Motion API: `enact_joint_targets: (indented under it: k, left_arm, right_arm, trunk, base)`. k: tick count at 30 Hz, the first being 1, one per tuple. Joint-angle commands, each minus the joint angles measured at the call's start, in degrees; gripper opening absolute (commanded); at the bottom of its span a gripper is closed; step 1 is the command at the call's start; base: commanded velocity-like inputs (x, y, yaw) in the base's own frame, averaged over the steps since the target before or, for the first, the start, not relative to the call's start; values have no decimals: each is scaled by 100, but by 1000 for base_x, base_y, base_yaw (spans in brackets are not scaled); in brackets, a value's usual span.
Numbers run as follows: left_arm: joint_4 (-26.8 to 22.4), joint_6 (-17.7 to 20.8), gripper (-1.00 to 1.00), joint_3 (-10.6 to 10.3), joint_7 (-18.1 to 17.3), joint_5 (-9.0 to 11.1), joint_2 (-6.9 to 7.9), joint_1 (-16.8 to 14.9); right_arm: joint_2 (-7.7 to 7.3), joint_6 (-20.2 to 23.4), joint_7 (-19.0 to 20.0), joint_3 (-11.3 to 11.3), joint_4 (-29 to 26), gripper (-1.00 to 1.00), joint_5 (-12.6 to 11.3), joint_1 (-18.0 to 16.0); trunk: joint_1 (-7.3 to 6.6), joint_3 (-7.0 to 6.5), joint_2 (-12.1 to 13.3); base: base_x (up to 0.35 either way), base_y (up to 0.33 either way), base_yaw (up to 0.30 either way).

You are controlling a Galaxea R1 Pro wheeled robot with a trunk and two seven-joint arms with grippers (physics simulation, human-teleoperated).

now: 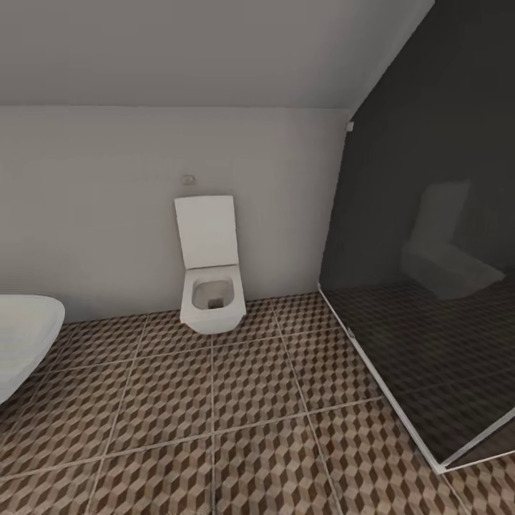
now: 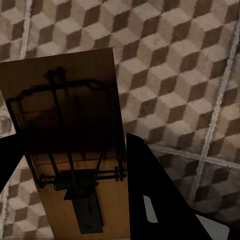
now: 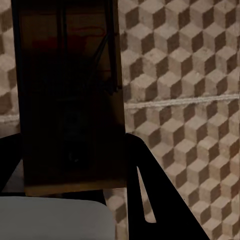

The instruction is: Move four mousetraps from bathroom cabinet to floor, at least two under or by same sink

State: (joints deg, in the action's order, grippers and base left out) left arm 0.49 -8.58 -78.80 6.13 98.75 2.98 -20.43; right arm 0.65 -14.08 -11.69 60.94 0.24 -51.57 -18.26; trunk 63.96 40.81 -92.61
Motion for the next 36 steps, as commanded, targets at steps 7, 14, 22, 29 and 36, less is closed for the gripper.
enact_joint_targets:
  k: [7, 14, 22, 29, 36]
  left_arm:
    - [-5, -8, -100, -48, 28, 13, 1, -4]
    - [-5, -11, -100, -48, 28, 13, 1, -4]
    - [-5, -11, -100, -48, 28, 10, 1, -4]
    - [-5, -9, -100, -48, 21, 6, 1, -4]
    - [-5, -8, -100, -48, 19, -7, 5, -3]
  right_arm:
    - [-4, -16, -7, 49, 3, -100, -55, -2]
    - [-2, -8, -4, 49, 3, -100, -55, -2]
    - [10, -5, -6, 49, 8, -100, -55, -1]
    - [13, -10, -9, 49, 11, -100, 255, -2]
    - [-10, -16, 15, 41, 3, -100, 450, 0]
  trunk:
    - [-1, 5, -2]
    - [-1, 5, -2]
    - [-1, 5, -2]
    - [-1, 5, -2]
    - [-1, 5, -2]
  base:
    - [0, 0, 293]
    - [0, 0, 293]
    - [0, 0, 293]
    - [0, 0, 293]
    - [200, 0, 98]
